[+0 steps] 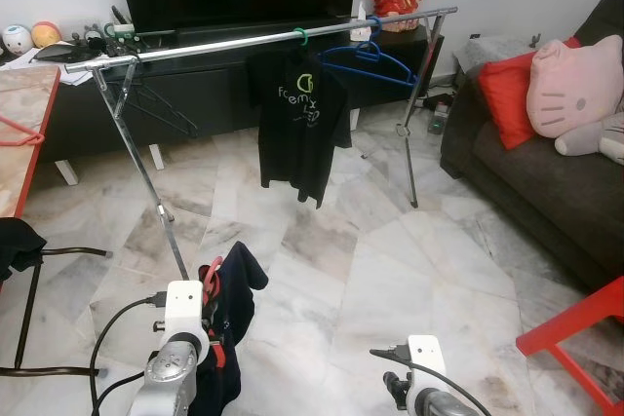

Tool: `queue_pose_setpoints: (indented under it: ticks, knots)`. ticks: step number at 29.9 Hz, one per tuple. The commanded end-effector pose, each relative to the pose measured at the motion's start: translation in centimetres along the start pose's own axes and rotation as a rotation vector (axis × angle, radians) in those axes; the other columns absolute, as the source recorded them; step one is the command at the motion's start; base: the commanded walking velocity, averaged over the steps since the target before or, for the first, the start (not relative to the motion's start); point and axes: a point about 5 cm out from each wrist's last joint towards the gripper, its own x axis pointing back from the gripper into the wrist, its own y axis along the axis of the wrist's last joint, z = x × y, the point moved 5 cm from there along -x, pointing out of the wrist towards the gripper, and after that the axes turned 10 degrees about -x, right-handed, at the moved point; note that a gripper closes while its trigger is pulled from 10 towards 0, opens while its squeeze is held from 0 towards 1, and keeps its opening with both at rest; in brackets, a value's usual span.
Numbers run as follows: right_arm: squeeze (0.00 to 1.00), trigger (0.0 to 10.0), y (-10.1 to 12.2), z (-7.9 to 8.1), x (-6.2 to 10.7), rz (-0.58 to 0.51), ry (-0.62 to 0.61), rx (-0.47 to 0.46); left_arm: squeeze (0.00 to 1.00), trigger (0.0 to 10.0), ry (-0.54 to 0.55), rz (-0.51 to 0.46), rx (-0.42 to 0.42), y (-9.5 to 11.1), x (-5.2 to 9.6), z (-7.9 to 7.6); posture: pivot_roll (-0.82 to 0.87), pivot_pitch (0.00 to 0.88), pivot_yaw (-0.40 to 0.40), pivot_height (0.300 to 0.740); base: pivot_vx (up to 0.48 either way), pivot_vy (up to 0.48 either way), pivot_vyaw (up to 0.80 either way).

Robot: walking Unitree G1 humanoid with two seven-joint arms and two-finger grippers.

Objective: Hang hanger

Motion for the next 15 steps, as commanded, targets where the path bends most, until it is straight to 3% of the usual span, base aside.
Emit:
queue_pose_setpoints:
  ticks: [1, 4, 15]
  knots:
    - [0.00, 10.0, -0.3, -0.1, 0.0, -0.001, -0.015, -0.013, 0.00, 10.0, 0.003, -0.052, -0.012, 1.3, -0.2, 0.0, -0.01, 0.000, -0.053, 0.740, 0.285, 0.000, 0.00]
    - [0.00, 10.0, 0.1, -0.9, 0.1, -0.004, -0.027, -0.003, 0.00, 10.0, 0.010, -0.061, -0.007, 1.8, -0.3, 0.1, -0.02, 0.000, -0.049, 0.740, 0.302, 0.000, 0.00]
    - [0.00, 10.0, -0.3, -1.3, 0.1, 0.005, -0.062, -0.027, 0.00, 10.0, 0.022, -0.047, -0.016, 1.4, -0.3, 0.6, 0.00, 0.000, -0.029, 0.740, 0.331, 0.000, 0.00]
